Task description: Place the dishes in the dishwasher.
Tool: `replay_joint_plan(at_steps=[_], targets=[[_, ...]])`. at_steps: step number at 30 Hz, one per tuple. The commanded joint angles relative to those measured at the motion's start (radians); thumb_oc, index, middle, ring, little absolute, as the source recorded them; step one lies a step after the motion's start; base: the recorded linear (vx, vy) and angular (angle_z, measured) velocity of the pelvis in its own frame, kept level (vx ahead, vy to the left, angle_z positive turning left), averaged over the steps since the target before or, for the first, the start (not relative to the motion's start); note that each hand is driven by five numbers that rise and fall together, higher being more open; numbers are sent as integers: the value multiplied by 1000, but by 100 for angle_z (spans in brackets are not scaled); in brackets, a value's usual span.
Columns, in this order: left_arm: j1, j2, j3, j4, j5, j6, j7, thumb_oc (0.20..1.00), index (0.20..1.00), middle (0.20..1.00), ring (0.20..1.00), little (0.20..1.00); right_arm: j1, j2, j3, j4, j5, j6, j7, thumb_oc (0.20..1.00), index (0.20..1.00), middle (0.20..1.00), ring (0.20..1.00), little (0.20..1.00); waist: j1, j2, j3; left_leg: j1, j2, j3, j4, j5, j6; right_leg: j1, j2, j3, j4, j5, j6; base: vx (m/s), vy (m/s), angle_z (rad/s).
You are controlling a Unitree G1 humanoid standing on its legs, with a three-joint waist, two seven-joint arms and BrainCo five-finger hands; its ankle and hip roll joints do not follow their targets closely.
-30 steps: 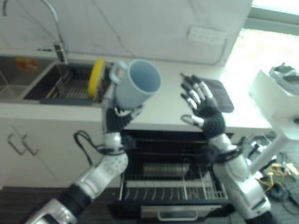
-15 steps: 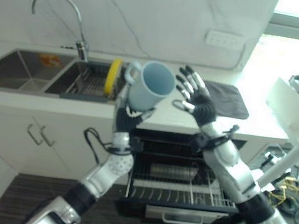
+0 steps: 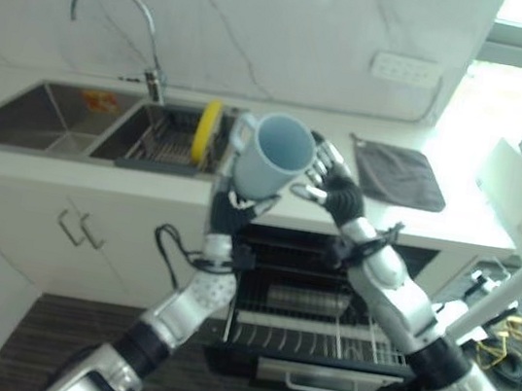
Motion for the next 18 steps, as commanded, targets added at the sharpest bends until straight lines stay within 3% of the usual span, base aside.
replay_joint_plan(at_steps=[1,9,18], targets=[[-134,10,-30,-11,-36,-49,-4,200,200,200,200,200,-120,55,12,-7,-21,-24,16,1000,1000,1000,1000,1000,19,-54,-6,-36,19,-109,-1,39,-12,48,-37,26,2,-11,5,0,0,0],[-130,3,-44,-12,-55,-33,-15,200,200,200,200,200,-134,65,38,-19,-31,-20,23,1000,1000,1000,1000,1000,26,-55,-2,-37,16,-110,-1,38,-10,48,-41,19,2,-9,7,7,-1,3],[-135,-18,-71,54,-38,-77,-8,200,200,200,200,200,-177,86,67,-3,-58,-16,13,1000,1000,1000,1000,1000,33,-58,1,-37,13,-114,-1,38,-7,48,-40,20,2,-8,5,13,-3,0]])
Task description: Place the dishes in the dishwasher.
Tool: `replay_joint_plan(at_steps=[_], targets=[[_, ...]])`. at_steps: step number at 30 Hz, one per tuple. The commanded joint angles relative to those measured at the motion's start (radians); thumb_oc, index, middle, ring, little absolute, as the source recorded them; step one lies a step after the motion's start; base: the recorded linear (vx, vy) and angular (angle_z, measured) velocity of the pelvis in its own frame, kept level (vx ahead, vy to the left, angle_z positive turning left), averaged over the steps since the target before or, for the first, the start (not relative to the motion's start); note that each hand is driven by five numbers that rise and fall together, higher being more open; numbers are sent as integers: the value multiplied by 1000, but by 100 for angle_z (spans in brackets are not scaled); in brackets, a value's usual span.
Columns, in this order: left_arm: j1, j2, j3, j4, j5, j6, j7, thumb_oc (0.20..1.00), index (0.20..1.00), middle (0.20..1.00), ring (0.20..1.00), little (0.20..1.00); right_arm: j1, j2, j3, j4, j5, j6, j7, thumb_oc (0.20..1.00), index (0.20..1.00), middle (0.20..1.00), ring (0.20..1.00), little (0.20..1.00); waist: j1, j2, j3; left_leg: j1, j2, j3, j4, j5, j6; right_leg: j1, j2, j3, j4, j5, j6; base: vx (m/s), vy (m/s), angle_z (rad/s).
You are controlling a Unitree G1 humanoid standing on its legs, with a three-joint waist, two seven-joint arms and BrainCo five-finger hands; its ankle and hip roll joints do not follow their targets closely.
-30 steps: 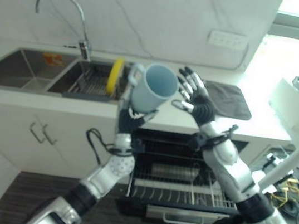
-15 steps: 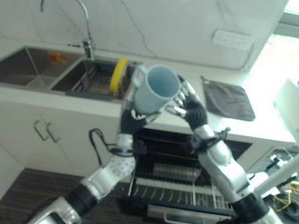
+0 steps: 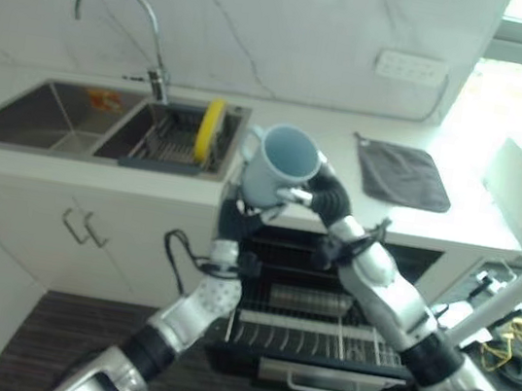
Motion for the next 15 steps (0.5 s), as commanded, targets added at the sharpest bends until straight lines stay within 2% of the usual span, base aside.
replay_joint_plan(at_steps=[1,15], targets=[[-137,3,-37,17,-1,-71,7,200,200,200,200,200,-140,72,21,-10,-65,-36,-4,1000,1000,1000,1000,1000,32,-65,-1,-32,12,-103,-1,38,-7,47,-40,33,7,-3,5,32,-6,0],[-125,-10,-76,34,-5,-94,-8,200,200,200,200,200,-201,97,35,20,-76,-13,-33,1000,1000,1000,1000,1000,51,-66,8,-29,10,-120,-1,38,-5,56,-39,24,10,-10,-1,33,-4,1]])
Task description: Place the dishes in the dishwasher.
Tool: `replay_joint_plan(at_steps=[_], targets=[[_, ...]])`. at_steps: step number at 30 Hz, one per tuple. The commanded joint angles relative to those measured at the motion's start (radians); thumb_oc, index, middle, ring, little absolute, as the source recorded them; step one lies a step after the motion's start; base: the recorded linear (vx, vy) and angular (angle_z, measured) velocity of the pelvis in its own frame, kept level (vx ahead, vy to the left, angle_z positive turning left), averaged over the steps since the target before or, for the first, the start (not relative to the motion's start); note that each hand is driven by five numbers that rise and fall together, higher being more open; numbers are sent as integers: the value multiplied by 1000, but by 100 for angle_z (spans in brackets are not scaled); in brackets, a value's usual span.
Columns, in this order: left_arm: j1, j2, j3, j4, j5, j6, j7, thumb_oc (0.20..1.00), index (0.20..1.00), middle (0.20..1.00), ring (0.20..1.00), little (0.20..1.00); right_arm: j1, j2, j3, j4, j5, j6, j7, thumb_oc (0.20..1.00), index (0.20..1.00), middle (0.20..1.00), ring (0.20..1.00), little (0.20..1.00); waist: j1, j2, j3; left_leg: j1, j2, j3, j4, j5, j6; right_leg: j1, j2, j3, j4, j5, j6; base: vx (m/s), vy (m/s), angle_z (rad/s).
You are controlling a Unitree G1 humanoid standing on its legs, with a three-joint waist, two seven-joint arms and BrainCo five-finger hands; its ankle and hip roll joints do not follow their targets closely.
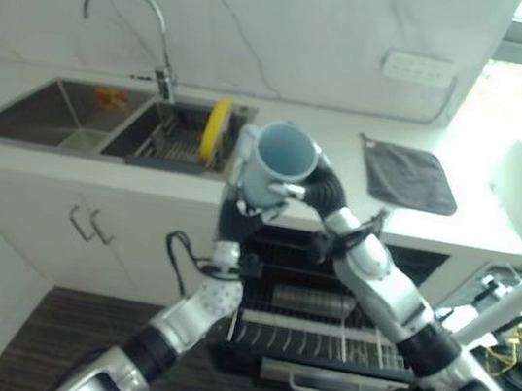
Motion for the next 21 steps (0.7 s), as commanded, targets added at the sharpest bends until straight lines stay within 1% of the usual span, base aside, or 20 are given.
replay_joint_plan(at_steps=[1,3,4,5,6,7,8,13,17,19,21], targets=[[-125,-1,-56,25,22,-64,-11,200,200,200,200,200,-158,85,18,24,-38,-18,3,1000,1000,1000,1000,1000,28,-67,7,-28,10,-116,-1,38,-5,52,-39,30,11,-8,-3,40,-6,3],[-124,-2,-59,22,22,-61,-12,200,200,200,200,200,-155,92,25,36,-39,-24,8,1000,1000,1000,1000,1000,30,-68,8,-29,8,-119,-1,38,-4,53,-39,30,11,-8,-3,41,-8,1],[-123,-1,-60,18,19,-58,-17,200,200,200,200,200,-154,99,32,37,-45,-26,8,931,931,931,931,931,32,-68,8,-28,6,-122,-1,37,-4,53,-39,30,11,-8,-4,44,-11,0],[-122,-1,-61,17,18,-58,-20,200,200,200,200,200,-153,101,32,38,-48,-26,10,592,592,592,592,592,33,-68,9,-28,5,-123,-1,37,-3,53,-39,31,11,-9,-4,54,-19,0],[-122,-1,-63,16,19,-59,-26,200,200,200,200,200,-156,103,35,40,-48,-28,8,489,489,489,489,489,35,-68,10,-28,4,-125,0,37,-2,53,-39,30,12,-9,-4,48,-23,0],[-118,1,-72,13,19,-62,-32,200,200,200,200,200,-158,105,40,43,-49,-34,5,269,269,269,269,269,37,-68,12,-29,3,-126,1,37,-2,52,-38,29,14,-10,-5,47,-23,0],[-117,1,-74,10,21,-61,-34,200,200,200,200,200,-159,107,41,44,-52,-36,3,200,200,200,200,200,38,-67,12,-29,3,-126,2,37,-1,52,-39,28,14,-10,-5,36,-17,0],[-120,-1,-100,10,24,-57,-50,200,200,200,200,200,-165,117,54,68,-73,-60,-7,200,200,200,200,200,40,-65,15,-31,3,-130,5,36,-1,54,-39,27,17,-14,-6,27,-7,0],[-119,3,-115,6,24,-58,-58,200,200,200,200,200,-171,117,51,76,-87,-101,-31,200,200,200,200,200,40,-62,17,-31,1,-131,5,35,1,54,-38,27,18,-15,-7,8,-1,0],[-119,4,-118,4,24,-57,-59,200,200,200,200,200,-171,118,47,73,-90,-102,-37,200,200,200,200,200,40,-61,18,-32,0,-132,6,36,1,54,-38,26,19,-16,-7,0,0,0],[-115,4,-123,3,19,-52,-66,200,200,200,200,200,-169,123,42,74,-106,-120,-57,200,200,200,200,200,40,-58,20,-31,-2,-134,5,35,2,55,-38,27,19,-16,-9,0,0,0]])
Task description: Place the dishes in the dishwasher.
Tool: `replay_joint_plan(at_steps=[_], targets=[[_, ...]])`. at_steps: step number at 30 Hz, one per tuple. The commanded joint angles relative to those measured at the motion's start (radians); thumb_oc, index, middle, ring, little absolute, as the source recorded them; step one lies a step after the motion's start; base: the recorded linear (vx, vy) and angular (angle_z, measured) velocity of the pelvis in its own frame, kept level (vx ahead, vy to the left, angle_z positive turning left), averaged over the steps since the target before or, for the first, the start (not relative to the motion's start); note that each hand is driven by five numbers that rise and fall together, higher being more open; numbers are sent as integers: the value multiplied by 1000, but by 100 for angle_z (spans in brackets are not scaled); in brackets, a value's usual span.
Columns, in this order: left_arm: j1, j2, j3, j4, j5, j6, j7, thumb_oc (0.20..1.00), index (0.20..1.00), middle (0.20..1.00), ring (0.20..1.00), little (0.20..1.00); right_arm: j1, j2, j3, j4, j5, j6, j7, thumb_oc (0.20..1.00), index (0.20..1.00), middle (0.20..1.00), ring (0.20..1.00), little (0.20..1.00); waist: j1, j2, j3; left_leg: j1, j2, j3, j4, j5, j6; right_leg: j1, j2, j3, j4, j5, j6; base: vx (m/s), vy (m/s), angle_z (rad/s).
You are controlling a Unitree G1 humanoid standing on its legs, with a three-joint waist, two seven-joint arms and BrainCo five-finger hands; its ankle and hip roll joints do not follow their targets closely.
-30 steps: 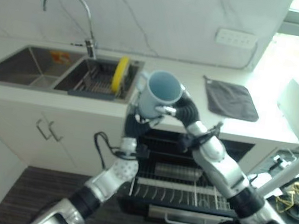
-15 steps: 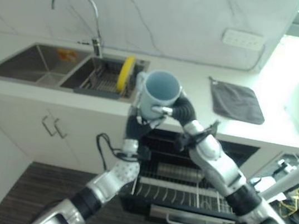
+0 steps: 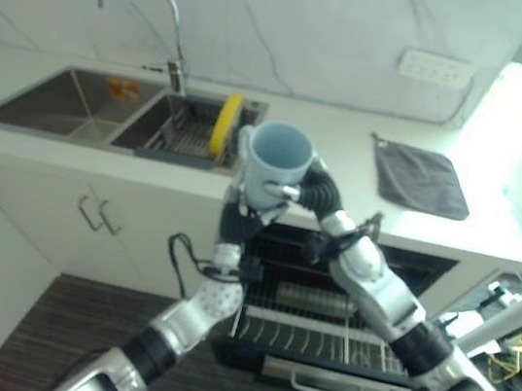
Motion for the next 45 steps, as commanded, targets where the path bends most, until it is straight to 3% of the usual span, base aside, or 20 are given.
replay_joint_plan(at_steps=[1,6,7,8,16,26,34,36,39,45], targets=[[-114,-7,-108,3,55,-51,-54,200,200,200,200,200,-169,95,22,8,-34,-93,-28,200,200,200,200,200,16,-46,-1,-33,0,-128,5,36,2,49,-37,32,19,-14,-10,0,0,0],[-102,-4,-107,5,61,-48,-56,200,200,200,200,200,-160,99,9,12,-26,-130,-67,200,200,200,200,200,16,-41,-1,-31,-3,-129,4,34,4,51,-36,34,18,-15,-11,0,0,0],[-104,-4,-109,3,66,-40,-55,514,514,514,514,514,-157,102,6,12,-26,-139,-83,200,200,200,200,200,15,-40,-1,-31,-3,-129,5,34,4,50,-36,33,19,-15,-12,0,0,0],[-105,-5,-110,3,66,-34,-63,1000,1000,1000,1000,1000,-154,106,0,14,-26,-148,-98,200,200,200,200,200,14,-39,-1,-31,-3,-128,4,35,4,49,-35,34,19,-15,-13,0,0,0],[-93,-1,-111,14,71,-12,-43,1000,1000,1000,1000,1000,-122,99,-64,-5,-31,-220,-176,200,200,200,200,200,2,-29,2,-28,-1,-119,2,36,6,47,-34,36,21,-15,-14,-12,2,1],[-53,19,-61,18,72,12,-36,1000,1000,1000,1000,1000,-56,44,-173,-55,-40,-286,-205,200,200,200,200,200,-10,-20,0,-31,7,-106,-1,41,1,47,-34,26,18,-16,-16,-42,3,0],[53,84,3,42,96,63,-179,1000,1000,1000,1000,1000,99,-40,-284,-177,17,-256,-114,200,200,200,200,200,-28,-13,9,-31,23,-68,10,49,0,34,-47,18,59,-28,-13,-16,2,2],[95,115,9,42,114,24,-286,1000,1000,1000,1000,1000,176,-69,-309,-194,57,-271,-60,200,200,200,200,200,-45,-10,20,-31,30,-49,22,48,1,26,-46,28,77,-34,-12,-32,22,-12],[106,160,-31,56,252,-22,-364,1000,1000,1000,1000,1000,267,-97,-328,-191,96,-301,12,200,200,200,200,200,-79,-6,31,-29,40,-14,47,40,0,15,-44,48,100,-42,-10,-7,18,-25],[101,175,-140,126,375,-89,-399,1000,1000,1000,1000,1000,335,-132,-327,-173,125,-332,76,200,200,200,200,200,-131,1,55,-33,53,37,98,16,-4,-2,-42,70,134,-63,-10,10,25,-24]])
